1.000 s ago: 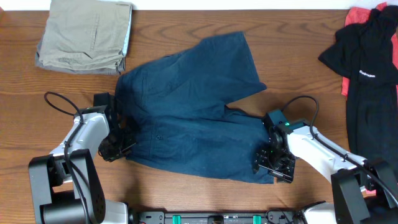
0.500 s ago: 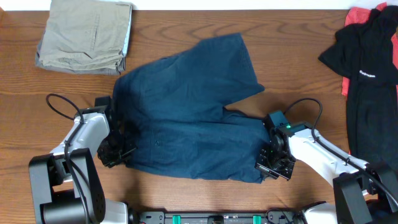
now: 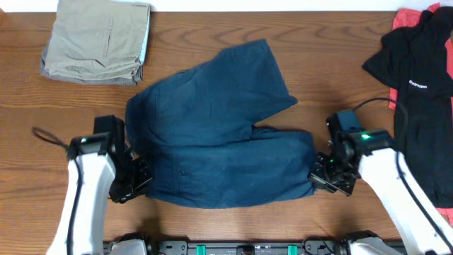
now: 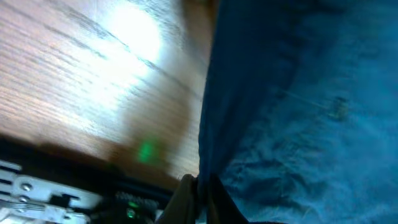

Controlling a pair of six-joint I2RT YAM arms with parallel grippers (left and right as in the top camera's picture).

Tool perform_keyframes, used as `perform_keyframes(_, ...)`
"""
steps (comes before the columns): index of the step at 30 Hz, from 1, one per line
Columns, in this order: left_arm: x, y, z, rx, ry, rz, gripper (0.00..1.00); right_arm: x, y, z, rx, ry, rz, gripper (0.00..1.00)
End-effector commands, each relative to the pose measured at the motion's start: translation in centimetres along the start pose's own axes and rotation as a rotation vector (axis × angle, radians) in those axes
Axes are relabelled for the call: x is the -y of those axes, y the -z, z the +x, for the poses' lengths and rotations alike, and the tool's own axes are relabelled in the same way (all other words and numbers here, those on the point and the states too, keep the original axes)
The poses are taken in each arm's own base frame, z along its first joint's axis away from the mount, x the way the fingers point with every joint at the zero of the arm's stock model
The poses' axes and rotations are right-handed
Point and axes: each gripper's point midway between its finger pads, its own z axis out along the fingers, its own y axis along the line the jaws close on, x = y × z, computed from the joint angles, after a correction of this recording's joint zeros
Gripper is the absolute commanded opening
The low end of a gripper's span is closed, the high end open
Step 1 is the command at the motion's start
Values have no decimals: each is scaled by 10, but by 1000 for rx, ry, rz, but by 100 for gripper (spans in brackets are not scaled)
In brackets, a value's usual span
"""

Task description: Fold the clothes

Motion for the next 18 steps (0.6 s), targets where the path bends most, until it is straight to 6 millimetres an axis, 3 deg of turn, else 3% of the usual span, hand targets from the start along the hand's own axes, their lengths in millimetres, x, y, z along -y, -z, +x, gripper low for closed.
perform_keyframes(1,19,30,4,73,-23,120,6,-1,33,-11,121,45,-7,1)
perform_keyframes(7,26,94,17,220,-60,192,6,3,92,-11,255,65,13,1)
perform_keyframes(13,32,167,34,401,-120,263,6,-8,138,-12,345,112,-33,1)
perform_keyframes(18,31,199,47,466,-141,287,6,-20,169,-15,425,136,-91,1)
